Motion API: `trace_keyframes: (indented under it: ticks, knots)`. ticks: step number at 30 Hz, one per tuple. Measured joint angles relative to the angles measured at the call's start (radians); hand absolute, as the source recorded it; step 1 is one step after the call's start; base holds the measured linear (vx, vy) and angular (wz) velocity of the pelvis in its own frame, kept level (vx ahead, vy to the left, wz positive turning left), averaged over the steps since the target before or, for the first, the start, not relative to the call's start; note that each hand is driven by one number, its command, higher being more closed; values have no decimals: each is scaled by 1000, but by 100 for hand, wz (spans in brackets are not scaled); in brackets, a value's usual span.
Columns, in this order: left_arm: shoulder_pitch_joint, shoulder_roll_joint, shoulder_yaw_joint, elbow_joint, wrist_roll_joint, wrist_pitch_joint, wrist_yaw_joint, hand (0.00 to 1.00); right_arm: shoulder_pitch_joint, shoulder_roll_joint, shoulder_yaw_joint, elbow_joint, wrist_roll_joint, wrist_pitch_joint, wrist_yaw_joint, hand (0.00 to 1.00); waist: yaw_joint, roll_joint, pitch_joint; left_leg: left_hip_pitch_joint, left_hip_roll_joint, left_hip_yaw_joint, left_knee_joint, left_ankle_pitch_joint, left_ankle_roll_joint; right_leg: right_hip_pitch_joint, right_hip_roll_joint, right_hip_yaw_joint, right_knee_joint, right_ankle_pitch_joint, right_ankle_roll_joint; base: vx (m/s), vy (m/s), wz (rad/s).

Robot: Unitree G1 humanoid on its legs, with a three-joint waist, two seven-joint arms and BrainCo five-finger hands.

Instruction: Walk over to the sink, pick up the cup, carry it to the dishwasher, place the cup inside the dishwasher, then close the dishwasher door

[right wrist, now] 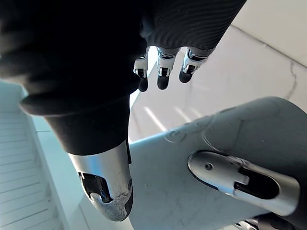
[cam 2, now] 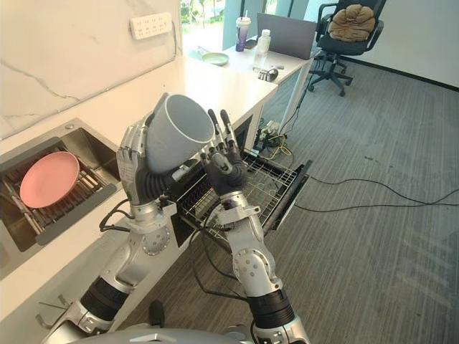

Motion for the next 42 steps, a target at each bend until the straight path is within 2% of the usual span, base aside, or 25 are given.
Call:
trace_keyframes:
  ticks: [3, 11, 16, 22, 26, 30, 33, 42]
  knots:
    - [0, 0, -1, 4, 0, 0, -8, 100, -5, -1, 24, 2, 15, 7, 22, 0, 0, 1, -1, 0, 0, -1, 0, 1, 1, 0, 0, 0, -1, 1, -2, 0, 0, 0]
    - [-1, 0, -6, 71, 0, -4, -2, 100, -49, -2, 27, 82, 8, 21, 19, 0, 5, 1, -18, -1, 2, -1, 0, 6, 8, -1, 3, 0, -6, 1, -1, 0, 0, 0]
    - [-1, 0, -16, 71, 0, -5, 17, 100, -60, -3, 32, 84, -34, -4, 18, 0, 7, 1, -18, -1, 2, -2, 0, 6, 7, 0, 3, 0, -6, 1, -1, 0, 0, 0]
    - [-2, 0, -32, 71, -9, -4, 10, 100, -64, -10, 53, 84, -33, -8, 24, 0, 9, 1, -19, -1, 2, -3, 0, 3, 4, 0, 3, 0, -4, 2, -2, 0, 0, 0]
    - [-2, 2, -37, 70, -8, -5, 1, 100, -89, -42, 62, 121, -13, 21, 84, 0, 15, 4, -28, -1, 2, -4, 0, 4, 3, 0, 3, -1, -4, 2, -2, 0, 0, 0]
    - [-2, 4, -37, 61, -8, -8, -3, 100, -98, -50, 62, 133, -12, 46, 111, 0, 22, 7, -30, -2, 2, -5, 0, 4, 3, 0, 3, -2, -4, 2, -2, 0, 0, 0]
    - [-2, 11, -37, 63, -8, -8, -9, 100, -104, -50, 66, 158, -12, 47, 131, 0, 24, 7, -30, -2, 2, -6, 0, 4, 3, 0, 3, -3, -4, 2, -2, 0, 0, 0]
    - [-2, 18, -39, 69, 23, 6, -3, 100, -112, -79, 87, 158, -12, 36, 123, 0, 33, 7, -30, -3, 2, -6, 0, 4, 3, 0, 3, -3, -6, 2, -2, 0, 0, 0]
